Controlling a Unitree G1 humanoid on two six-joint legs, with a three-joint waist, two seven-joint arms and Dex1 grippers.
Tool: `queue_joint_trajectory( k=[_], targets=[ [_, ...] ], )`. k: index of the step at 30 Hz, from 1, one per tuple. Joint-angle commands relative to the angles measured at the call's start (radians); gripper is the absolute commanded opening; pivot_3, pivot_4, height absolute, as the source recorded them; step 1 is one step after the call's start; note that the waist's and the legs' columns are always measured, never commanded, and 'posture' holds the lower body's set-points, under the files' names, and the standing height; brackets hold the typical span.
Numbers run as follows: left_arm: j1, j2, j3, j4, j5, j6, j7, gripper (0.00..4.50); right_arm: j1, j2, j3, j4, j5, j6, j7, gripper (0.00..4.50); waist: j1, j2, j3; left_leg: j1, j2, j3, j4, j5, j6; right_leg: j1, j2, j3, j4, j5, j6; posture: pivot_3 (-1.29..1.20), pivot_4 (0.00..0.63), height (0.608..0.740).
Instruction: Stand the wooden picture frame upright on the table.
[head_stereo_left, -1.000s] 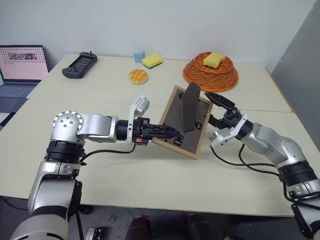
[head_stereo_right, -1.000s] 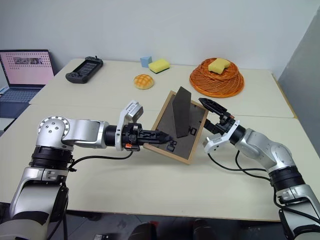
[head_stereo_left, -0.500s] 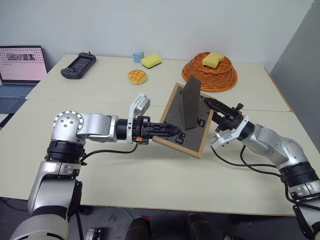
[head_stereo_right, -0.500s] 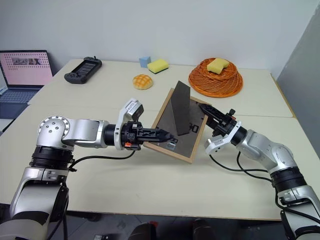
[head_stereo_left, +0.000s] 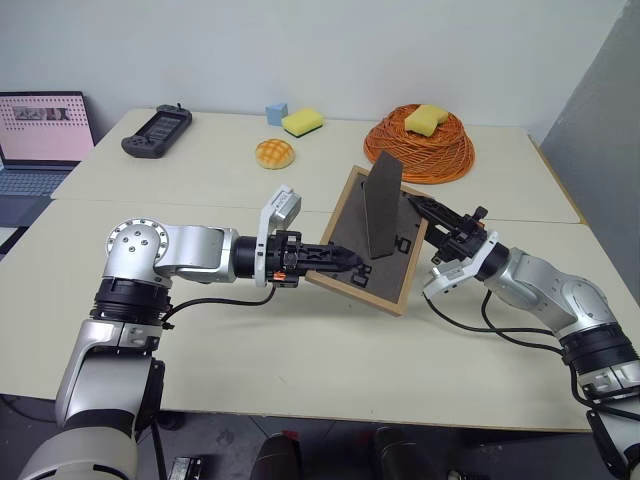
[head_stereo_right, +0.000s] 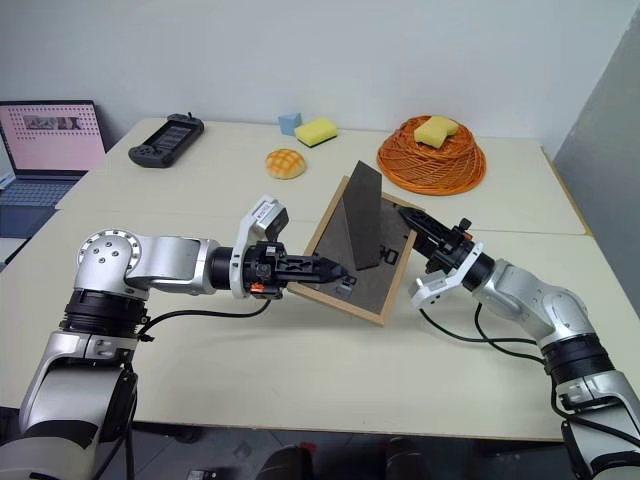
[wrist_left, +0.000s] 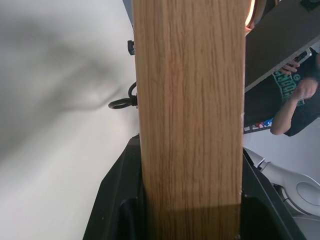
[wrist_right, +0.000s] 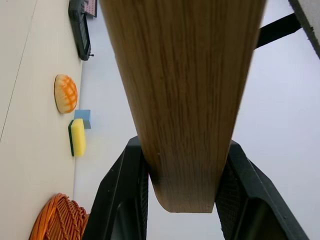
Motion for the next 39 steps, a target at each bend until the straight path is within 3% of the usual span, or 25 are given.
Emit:
queue_joint_trajectory(
  k=[1, 2, 11, 17, 24, 28, 31, 34, 37, 39],
  targets=[
    [-0.022, 0.018, 0.007, -0.031, 0.011, -0.023, 0.033, 1.62, -0.011, -0.007, -0.001, -0.028, 0.035, -0.010, 0.002, 1.36, 0.000, 0.000, 0.000, 0.000, 0.000, 0.000, 0.000, 0.000, 0.000, 0.000, 0.000, 0.000, 0.000, 0.000, 0.000, 0.00, 0.150, 0.740],
    [-0.021, 0.019, 0.007, -0.038, 0.011, -0.025, 0.033, 1.98, -0.012, -0.005, 0.000, -0.029, 0.034, -0.009, 0.003, 1.36, 0.000, 0.000, 0.000, 0.000, 0.000, 0.000, 0.000, 0.000, 0.000, 0.000, 0.000, 0.000, 0.000, 0.000, 0.000, 0.00, 0.150, 0.740],
    [-0.016, 0.023, 0.016, -0.049, 0.011, -0.027, 0.027, 3.61, -0.015, -0.008, 0.004, -0.031, 0.039, -0.009, 0.005, 1.36, 0.000, 0.000, 0.000, 0.000, 0.000, -0.001, 0.000, 0.000, 0.000, 0.000, 0.000, 0.000, 0.000, 0.000, 0.000, 0.00, 0.150, 0.740],
    [-0.015, 0.065, 0.073, -0.132, 0.032, -0.089, -0.002, 3.61, -0.015, -0.012, 0.006, -0.026, 0.045, -0.012, 0.012, 1.36, -0.001, 0.000, 0.000, 0.000, 0.000, -0.001, 0.000, 0.000, 0.000, 0.000, 0.000, 0.000, 0.000, 0.000, 0.000, 0.00, 0.150, 0.740],
    [0.107, 0.172, 0.229, -0.397, 0.460, -0.297, -0.347, 3.61, -0.032, -0.015, 0.012, 0.029, 0.100, -0.033, 0.052, 1.36, -0.003, 0.000, 0.000, 0.000, 0.000, 0.000, -0.001, 0.000, 0.000, 0.000, 0.000, 0.000, 0.000, 0.000, 0.000, 0.00, 0.150, 0.740],
    [0.228, 0.228, 0.317, -0.561, 0.608, -0.422, -0.513, 3.61, -0.053, 0.015, 0.015, 0.089, 0.193, -0.047, 0.115, 1.36, -0.004, 0.000, 0.000, 0.000, 0.000, 0.001, -0.001, 0.000, 0.000, 0.000, 0.000, 0.001, -0.002, 0.000, 0.000, 0.00, 0.150, 0.740],
    [0.305, 0.230, 0.358, -0.659, 0.669, -0.484, -0.553, 3.61, -0.073, 0.061, 0.024, 0.135, 0.348, -0.042, 0.228, 1.36, -0.008, -0.001, 0.000, 0.000, 0.001, 0.002, -0.001, 0.000, 0.001, 0.000, 0.000, 0.000, -0.002, 0.000, -0.001, 0.00, 0.150, 0.740],
    [0.385, 0.209, 0.381, -0.762, 0.690, -0.518, -0.546, 3.61, -0.085, 0.155, 0.051, 0.135, 0.594, 0.052, 0.460, 1.36, -0.012, -0.001, 0.000, 0.000, 0.002, 0.003, -0.001, -0.001, 0.002, 0.001, 0.000, 0.000, -0.002, 0.000, -0.001, 0.00, 0.150, 0.740],
    [0.411, 0.197, 0.389, -0.788, 0.698, -0.535, -0.530, 3.61, -0.081, 0.200, 0.043, 0.109, 0.714, 0.116, 0.581, 1.36, -0.012, -0.001, 0.000, 0.000, 0.002, 0.002, -0.001, -0.001, 0.002, 0.001, 0.000, -0.001, -0.002, 0.000, -0.001, 0.00, 0.150, 0.740],
    [0.433, 0.185, 0.403, -0.799, 0.699, -0.543, -0.500, 3.61, -0.071, 0.280, 0.031, 0.064, 0.868, 0.312, 0.696, 1.36, -0.010, -0.001, 0.000, 0.000, 0.002, 0.002, -0.001, -0.002, 0.003, 0.001, 0.000, -0.001, -0.002, 0.000, -0.001, 0.00, 0.150, 0.740]
  ],
)
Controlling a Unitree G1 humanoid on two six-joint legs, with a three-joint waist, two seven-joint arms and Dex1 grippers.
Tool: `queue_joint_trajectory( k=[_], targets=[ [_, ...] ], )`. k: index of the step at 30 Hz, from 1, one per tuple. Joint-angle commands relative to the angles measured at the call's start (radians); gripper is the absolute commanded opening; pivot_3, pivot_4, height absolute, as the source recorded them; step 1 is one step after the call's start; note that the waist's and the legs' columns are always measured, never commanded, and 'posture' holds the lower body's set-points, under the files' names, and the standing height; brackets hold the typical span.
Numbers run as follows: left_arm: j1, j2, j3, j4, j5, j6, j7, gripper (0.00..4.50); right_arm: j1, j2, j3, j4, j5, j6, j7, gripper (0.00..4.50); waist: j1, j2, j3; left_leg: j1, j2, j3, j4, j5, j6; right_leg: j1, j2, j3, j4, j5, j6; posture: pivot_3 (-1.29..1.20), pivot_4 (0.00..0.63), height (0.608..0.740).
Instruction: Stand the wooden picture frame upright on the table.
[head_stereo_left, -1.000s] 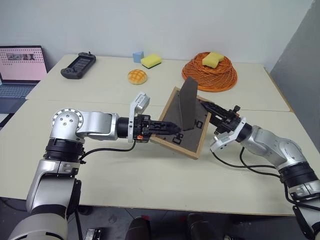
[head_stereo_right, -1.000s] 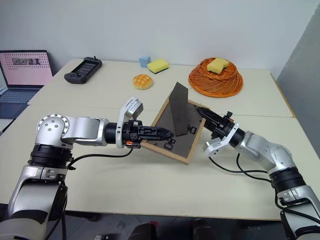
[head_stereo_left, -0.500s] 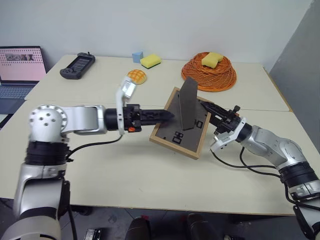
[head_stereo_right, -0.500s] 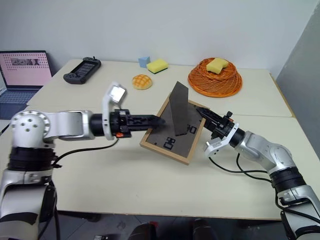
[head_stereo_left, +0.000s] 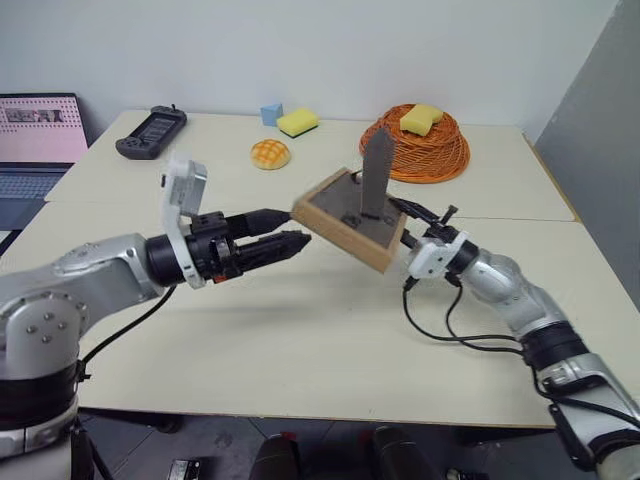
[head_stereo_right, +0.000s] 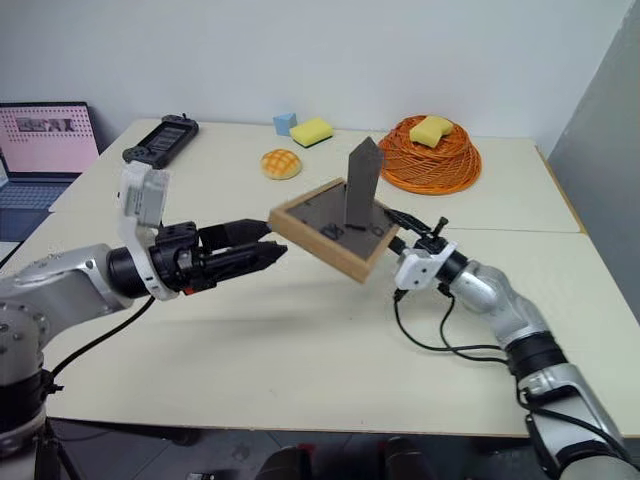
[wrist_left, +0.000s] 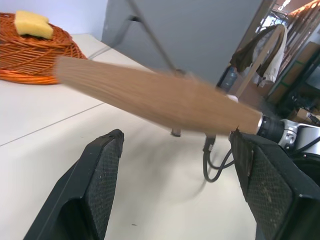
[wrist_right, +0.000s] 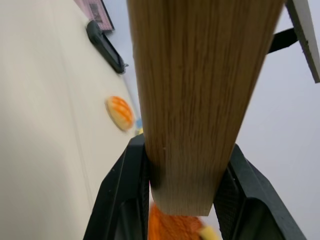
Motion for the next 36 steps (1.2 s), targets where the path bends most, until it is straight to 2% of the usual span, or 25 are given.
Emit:
queue_joint_trajectory(
  k=[1, 4, 11, 24, 33, 36],
  targets=[
    [0.023, -0.016, 0.059, -0.042, 0.004, -0.043, 0.043, 3.61, -0.013, 0.103, -0.045, -0.110, 0.296, 0.293, 0.194, 1.36, 0.002, 0.000, 0.000, 0.000, 0.000, 0.000, 0.000, 0.000, 0.000, 0.000, 0.000, 0.000, 0.000, 0.000, 0.000, 0.00, 0.150, 0.740],
    [0.038, -0.019, 0.062, -0.060, 0.003, -0.049, 0.060, 3.61, 0.018, 0.155, -0.068, -0.165, 0.405, 0.475, 0.276, 1.36, -0.002, 0.000, 0.000, 0.000, 0.001, -0.001, 0.000, 0.000, 0.001, 0.000, 0.000, -0.002, 0.000, 0.000, 0.000, 0.00, 0.150, 0.740],
    [0.032, -0.005, 0.064, -0.063, -0.008, -0.048, 0.059, 3.61, 0.091, 0.208, -0.119, -0.238, 0.549, 0.742, 0.365, 1.36, 0.010, 0.000, 0.000, 0.000, 0.000, -0.001, 0.000, -0.001, 0.001, 0.000, 0.000, -0.002, -0.001, 0.000, 0.000, 0.00, 0.150, 0.740],
    [0.060, 0.020, 0.050, -0.058, 0.025, -0.041, 0.008, 3.61, 0.192, 0.260, -0.183, -0.334, 0.746, 1.092, 0.469, 1.36, 0.008, 0.000, 0.000, 0.000, 0.001, 0.000, -0.002, -0.001, 0.001, -0.002, 0.001, -0.002, -0.001, 0.000, 0.000, 0.00, 0.150, 0.740],
    [0.055, 0.034, 0.053, -0.023, 0.054, -0.039, -0.030, 3.61, 0.197, 0.259, -0.214, -0.327, 0.768, 1.166, 0.477, 1.36, 0.008, 0.000, 0.000, 0.000, 0.001, 0.001, -0.002, -0.001, 0.001, -0.002, 0.001, -0.002, -0.002, -0.001, 0.000, 0.00, 0.150, 0.740],
    [0.113, 0.058, 0.036, -0.046, 0.098, -0.040, -0.082, 3.61, 0.189, 0.251, -0.232, -0.301, 0.768, 1.176, 0.488, 1.36, 0.007, 0.000, 0.000, 0.000, 0.001, 0.001, -0.003, -0.001, 0.001, -0.002, 0.001, -0.002, -0.002, -0.001, 0.000, 0.00, 0.150, 0.740]
  ],
)
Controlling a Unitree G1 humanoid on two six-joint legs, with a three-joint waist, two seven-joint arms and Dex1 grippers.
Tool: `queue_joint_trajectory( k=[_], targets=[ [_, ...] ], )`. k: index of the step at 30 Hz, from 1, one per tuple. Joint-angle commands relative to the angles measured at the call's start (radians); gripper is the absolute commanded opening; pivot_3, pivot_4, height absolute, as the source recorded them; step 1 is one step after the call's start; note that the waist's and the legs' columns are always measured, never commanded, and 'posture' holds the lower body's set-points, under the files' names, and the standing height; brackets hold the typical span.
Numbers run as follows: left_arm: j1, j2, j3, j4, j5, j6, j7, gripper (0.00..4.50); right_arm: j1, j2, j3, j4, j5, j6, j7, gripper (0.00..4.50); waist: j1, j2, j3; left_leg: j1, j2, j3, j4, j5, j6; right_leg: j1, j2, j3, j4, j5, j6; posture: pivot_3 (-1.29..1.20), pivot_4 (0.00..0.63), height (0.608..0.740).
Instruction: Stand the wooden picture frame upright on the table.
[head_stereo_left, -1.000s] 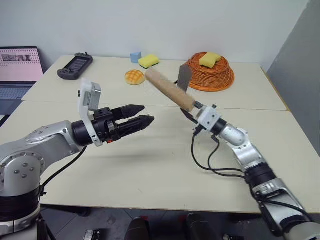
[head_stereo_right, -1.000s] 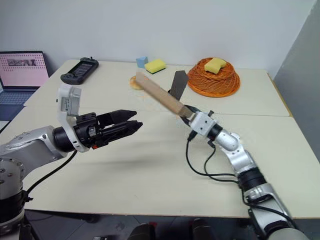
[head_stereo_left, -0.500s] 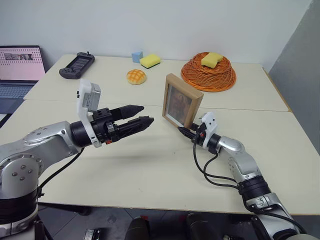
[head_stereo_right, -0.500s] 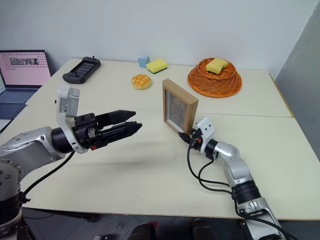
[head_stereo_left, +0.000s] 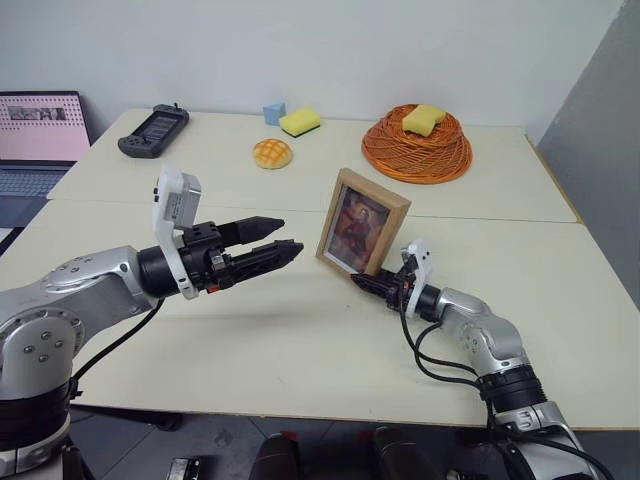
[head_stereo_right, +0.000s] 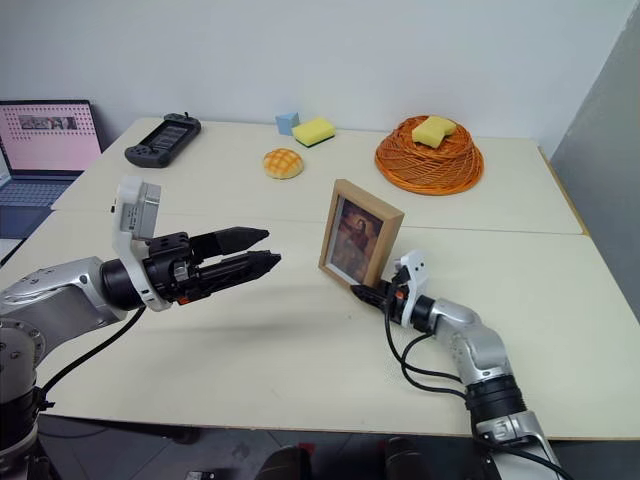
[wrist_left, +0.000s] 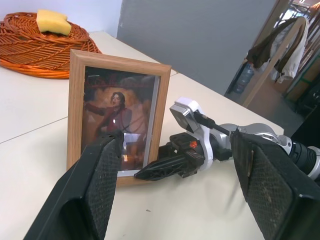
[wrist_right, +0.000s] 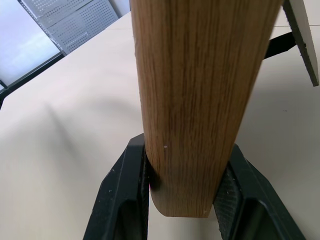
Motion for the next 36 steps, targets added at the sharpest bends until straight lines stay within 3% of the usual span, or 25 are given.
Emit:
queue_joint_trajectory(
  k=[1, 9, 17, 27, 36],
  targets=[
    [0.068, 0.048, -0.006, -0.037, 0.073, -0.021, -0.078, 3.61, -0.024, -0.012, -0.036, -0.004, 0.012, -0.013, 0.028, 1.36, -0.002, 0.000, 0.000, 0.000, 0.000, 0.000, 0.000, 0.000, 0.000, 0.000, 0.000, 0.000, 0.000, 0.000, 0.000, 0.00, 0.150, 0.740],
    [0.093, 0.060, -0.012, -0.018, 0.173, -0.064, -0.138, 3.61, 0.019, -0.038, -0.014, -0.094, 0.055, 0.002, 0.144, 1.36, -0.003, 0.000, 0.000, 0.000, 0.000, 0.001, -0.001, 0.000, 0.000, -0.001, 0.000, 0.000, 0.000, -0.001, -0.001, 0.00, 0.150, 0.740],
    [0.043, 0.063, 0.004, -0.005, 0.168, -0.043, -0.131, 3.61, -0.009, -0.059, 0.090, -0.006, -0.026, -0.073, 0.303, 1.36, -0.004, 0.000, 0.000, 0.000, 0.000, 0.001, -0.002, 0.000, 0.000, -0.001, 0.000, 0.000, 0.000, -0.002, -0.001, 0.00, 0.150, 0.740],
    [0.016, 0.082, 0.037, -0.033, 0.130, -0.007, -0.095, 3.61, -0.079, 0.000, 0.085, 0.252, -0.098, -0.180, 0.306, 1.36, -0.012, 0.000, 0.000, 0.001, 0.001, 0.000, -0.001, 0.000, 0.000, 0.000, 0.001, 0.000, 0.000, -0.002, -0.001, 0.00, 0.150, 0.740],
    [-0.019, 0.091, 0.040, -0.018, 0.120, 0.011, -0.085, 3.61, -0.076, 0.005, 0.085, 0.295, -0.115, -0.222, 0.324, 1.36, -0.021, -0.002, -0.001, 0.001, 0.001, -0.001, -0.001, 0.000, 0.000, 0.001, 0.001, -0.001, 0.000, -0.002, -0.001, 0.00, 0.150, 0.740]
  ],
)
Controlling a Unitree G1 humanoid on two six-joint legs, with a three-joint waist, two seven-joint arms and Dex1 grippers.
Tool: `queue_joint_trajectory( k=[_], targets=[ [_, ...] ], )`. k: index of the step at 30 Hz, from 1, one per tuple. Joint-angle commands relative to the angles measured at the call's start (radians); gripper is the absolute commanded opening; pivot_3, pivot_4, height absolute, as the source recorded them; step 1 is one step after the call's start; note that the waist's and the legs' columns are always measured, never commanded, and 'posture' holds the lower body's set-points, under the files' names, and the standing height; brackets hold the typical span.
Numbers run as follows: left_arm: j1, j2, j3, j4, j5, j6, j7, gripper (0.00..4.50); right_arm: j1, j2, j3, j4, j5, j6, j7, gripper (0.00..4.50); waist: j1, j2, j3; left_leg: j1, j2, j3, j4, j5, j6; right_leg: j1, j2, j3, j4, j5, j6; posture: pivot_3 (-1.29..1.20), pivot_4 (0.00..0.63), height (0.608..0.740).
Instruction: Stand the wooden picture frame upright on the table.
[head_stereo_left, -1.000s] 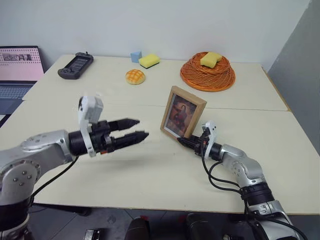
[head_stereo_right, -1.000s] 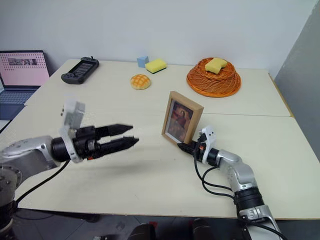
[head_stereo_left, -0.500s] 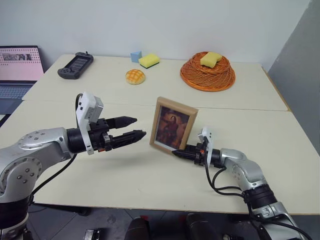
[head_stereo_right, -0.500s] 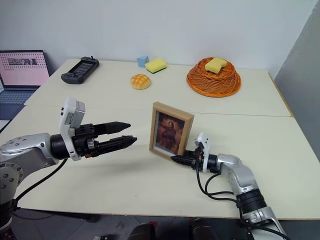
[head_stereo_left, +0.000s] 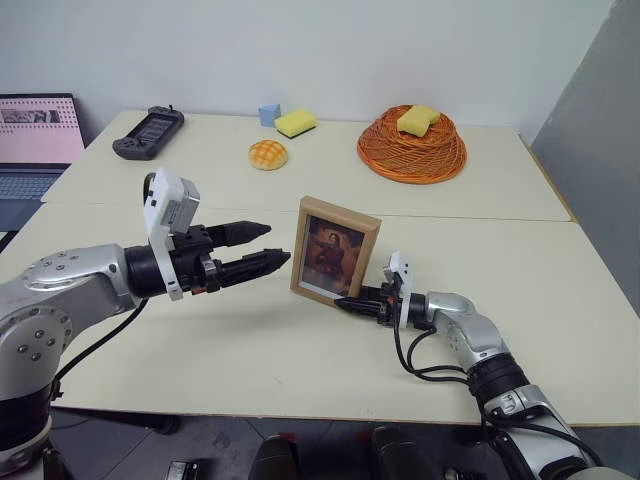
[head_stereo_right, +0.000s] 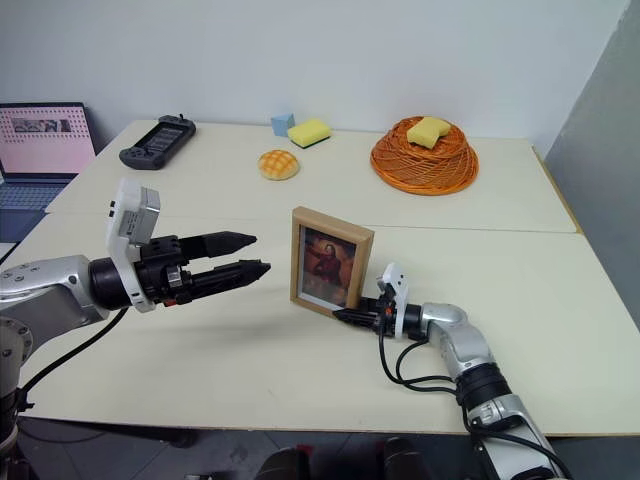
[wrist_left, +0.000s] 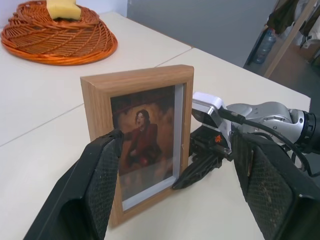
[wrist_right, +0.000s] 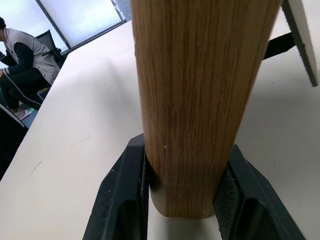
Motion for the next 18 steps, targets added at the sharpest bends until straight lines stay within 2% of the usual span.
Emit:
queue_joint_trajectory(
  k=[1, 2, 4, 5, 9, 18],
  targets=[
    [-0.027, 0.019, 0.027, -0.007, -0.013, 0.002, -0.003, 3.61, 0.006, -0.007, -0.023, 0.030, -0.015, 0.007, -0.001, 1.36, 0.000, 0.000, 0.000, 0.000, 0.000, 0.000, 0.000, 0.000, 0.000, 0.000, 0.000, 0.000, 0.000, 0.000, 0.000, 0.00, 0.150, 0.740],
    [-0.032, 0.018, 0.024, -0.004, -0.010, 0.002, -0.005, 3.61, 0.007, -0.008, -0.022, 0.028, -0.015, 0.008, 0.000, 1.36, 0.000, 0.000, 0.000, 0.000, 0.000, 0.000, 0.000, 0.000, 0.000, 0.000, 0.000, 0.000, 0.000, 0.000, 0.000, 0.00, 0.150, 0.740],
    [-0.043, 0.015, 0.018, 0.003, -0.006, 0.004, -0.005, 3.63, 0.006, -0.009, -0.023, 0.027, -0.017, 0.010, -0.004, 2.00, 0.000, 0.000, 0.000, 0.000, 0.000, 0.000, 0.000, 0.000, 0.000, 0.000, 0.000, 0.000, 0.000, 0.000, 0.000, 0.00, 0.150, 0.740],
    [-0.048, 0.013, 0.014, 0.005, -0.005, 0.004, -0.005, 3.63, 0.006, -0.010, -0.026, 0.025, -0.015, 0.014, -0.006, 2.03, 0.000, 0.000, 0.000, 0.000, 0.000, 0.000, 0.000, 0.000, 0.000, 0.000, 0.000, 0.000, 0.000, 0.000, 0.000, 0.00, 0.150, 0.740],
    [-0.056, 0.006, 0.008, 0.009, 0.000, 0.006, -0.006, 3.63, 0.006, -0.011, -0.031, 0.021, -0.030, 0.007, -0.019, 2.98, 0.000, 0.000, 0.000, 0.000, 0.000, -0.001, 0.000, 0.000, 0.000, 0.000, 0.000, -0.001, 0.000, 0.000, 0.000, 0.00, 0.150, 0.740],
    [-0.038, -0.021, 0.003, -0.009, -0.017, 0.013, 0.018, 3.63, 0.015, -0.022, -0.041, -0.003, -0.035, 0.016, -0.014, 2.98, 0.000, 0.000, 0.000, 0.000, 0.000, -0.001, 0.000, 0.000, 0.000, 0.000, 0.000, -0.001, 0.000, 0.000, 0.000, 0.00, 0.150, 0.740]
  ],
)
